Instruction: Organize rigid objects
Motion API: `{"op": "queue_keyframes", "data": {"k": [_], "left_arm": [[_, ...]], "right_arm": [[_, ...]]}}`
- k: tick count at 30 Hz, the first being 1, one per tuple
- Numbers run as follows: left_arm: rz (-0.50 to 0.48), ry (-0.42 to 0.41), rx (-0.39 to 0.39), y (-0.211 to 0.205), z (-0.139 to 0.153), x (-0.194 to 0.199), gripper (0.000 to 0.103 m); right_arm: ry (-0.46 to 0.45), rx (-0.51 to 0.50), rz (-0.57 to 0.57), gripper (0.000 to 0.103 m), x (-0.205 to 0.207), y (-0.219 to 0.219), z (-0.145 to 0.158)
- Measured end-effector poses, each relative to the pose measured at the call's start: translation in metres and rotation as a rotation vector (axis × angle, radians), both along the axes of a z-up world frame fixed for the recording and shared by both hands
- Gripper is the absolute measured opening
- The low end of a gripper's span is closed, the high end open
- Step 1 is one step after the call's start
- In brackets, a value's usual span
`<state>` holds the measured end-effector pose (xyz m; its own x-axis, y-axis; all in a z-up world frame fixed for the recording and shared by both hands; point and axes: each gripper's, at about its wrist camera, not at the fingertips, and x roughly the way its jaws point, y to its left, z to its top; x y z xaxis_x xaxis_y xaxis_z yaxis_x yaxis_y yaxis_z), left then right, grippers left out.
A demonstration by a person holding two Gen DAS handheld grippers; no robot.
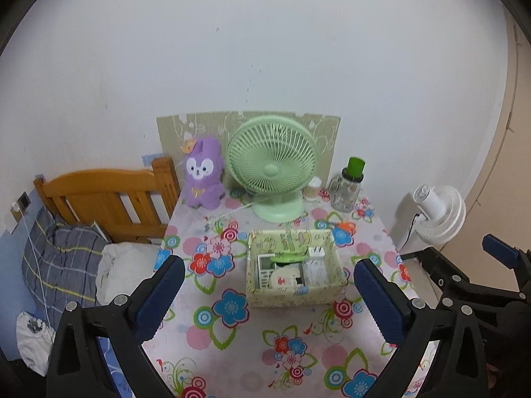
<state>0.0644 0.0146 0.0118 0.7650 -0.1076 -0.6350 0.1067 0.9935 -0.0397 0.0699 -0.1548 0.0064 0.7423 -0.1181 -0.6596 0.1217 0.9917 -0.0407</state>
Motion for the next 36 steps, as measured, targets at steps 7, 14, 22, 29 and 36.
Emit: {"op": "queue_keyframes", "data": {"k": [7,14,22,29,36], "left_arm": [[0.001,-0.014,-0.011,0.005,0.012,-0.008,0.103],[0.005,-0.011,-0.007,0.004,0.014,-0.013,0.103],[0.015,-0.002,-0.007,0.006,0.013,-0.013,0.103],[0.011,0.000,0.004,0.006,0.015,-0.016,0.103],[0.011,-0.012,0.005,0.009,0.019,-0.018,0.103]], "right_arm": [[-0.011,0.012,-0.004,0.102,-0.007,0.000,0.011],[-0.008,0.008,-0.011,0.102,-0.012,0.001,0.014],[-0.004,0.001,-0.019,0.102,-0.015,-0.001,0.015],[-0.015,0.002,-0.014,0.102,-0.017,0.001,0.018],[-0.021,0.006,-0.017,0.102,-0.020,0.004,0.022]]}}
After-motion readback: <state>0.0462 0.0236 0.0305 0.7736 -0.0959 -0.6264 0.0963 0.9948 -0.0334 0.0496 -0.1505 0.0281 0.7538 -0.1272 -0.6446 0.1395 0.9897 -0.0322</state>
